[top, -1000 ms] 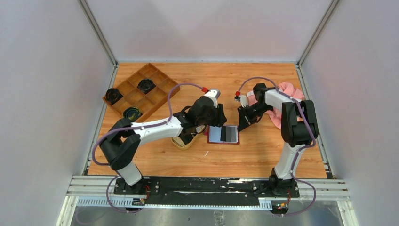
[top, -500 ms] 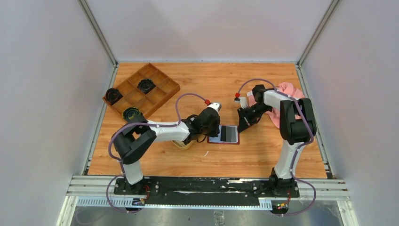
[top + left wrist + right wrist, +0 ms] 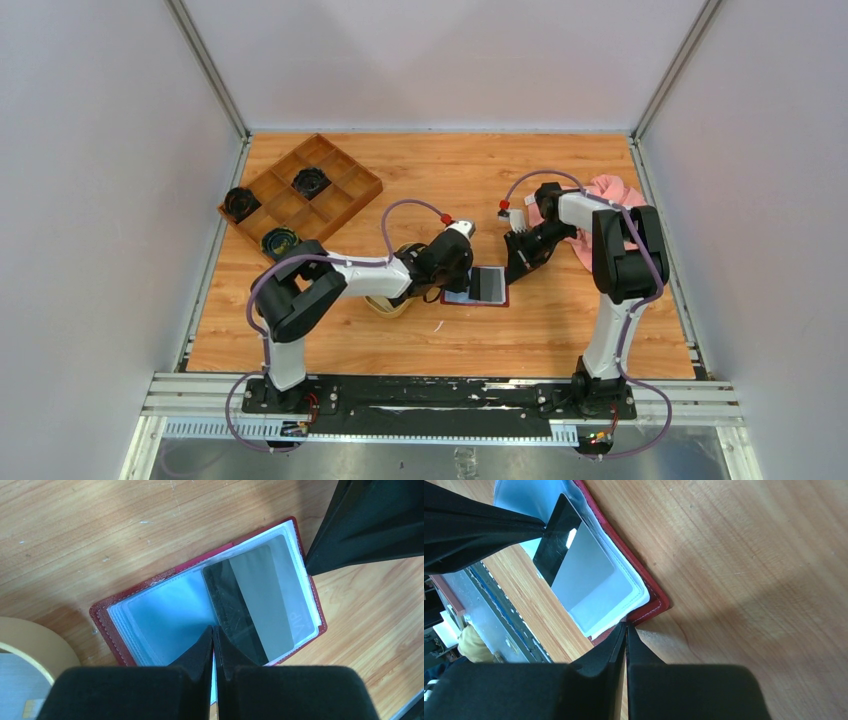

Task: Put the credit cards into the card holder
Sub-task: Insert the credit card into the card holder.

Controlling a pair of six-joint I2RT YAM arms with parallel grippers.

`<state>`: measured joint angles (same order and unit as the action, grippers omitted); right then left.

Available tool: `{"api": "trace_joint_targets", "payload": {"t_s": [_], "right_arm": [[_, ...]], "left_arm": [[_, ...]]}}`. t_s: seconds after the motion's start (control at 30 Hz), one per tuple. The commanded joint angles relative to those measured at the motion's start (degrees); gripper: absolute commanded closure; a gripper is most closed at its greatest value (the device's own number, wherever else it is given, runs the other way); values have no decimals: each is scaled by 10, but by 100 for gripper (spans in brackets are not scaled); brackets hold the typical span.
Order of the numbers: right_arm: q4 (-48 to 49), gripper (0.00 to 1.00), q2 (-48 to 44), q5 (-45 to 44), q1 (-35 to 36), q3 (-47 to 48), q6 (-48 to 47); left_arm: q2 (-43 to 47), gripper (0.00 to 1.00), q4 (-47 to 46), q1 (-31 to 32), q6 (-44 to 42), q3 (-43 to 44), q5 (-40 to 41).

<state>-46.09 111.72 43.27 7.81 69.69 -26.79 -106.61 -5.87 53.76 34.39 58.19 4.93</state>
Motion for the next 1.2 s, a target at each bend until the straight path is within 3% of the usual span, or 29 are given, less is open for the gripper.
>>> {"api": "trace_joint_targets", "payload": {"t_s": [0.0, 0.7, 0.77, 0.93, 1.17], "right_arm": [[-8, 94, 15, -10, 9, -2, 6], [-11, 94, 18, -10, 19, 0, 3], [-15, 93, 9, -20, 19, 4, -3], [-13, 90, -64, -39, -3, -1, -31], [-6, 84, -221, -3, -17, -15, -99]], "left_arm": [[-23, 98, 15, 11, -3, 13, -19], [-37, 97, 14, 30, 7, 50, -51], [-14, 95, 15, 29, -3, 45, -25], [81, 76, 16, 29, -49, 13, 34], [277, 62, 16, 29, -160, -82, 94]]}}
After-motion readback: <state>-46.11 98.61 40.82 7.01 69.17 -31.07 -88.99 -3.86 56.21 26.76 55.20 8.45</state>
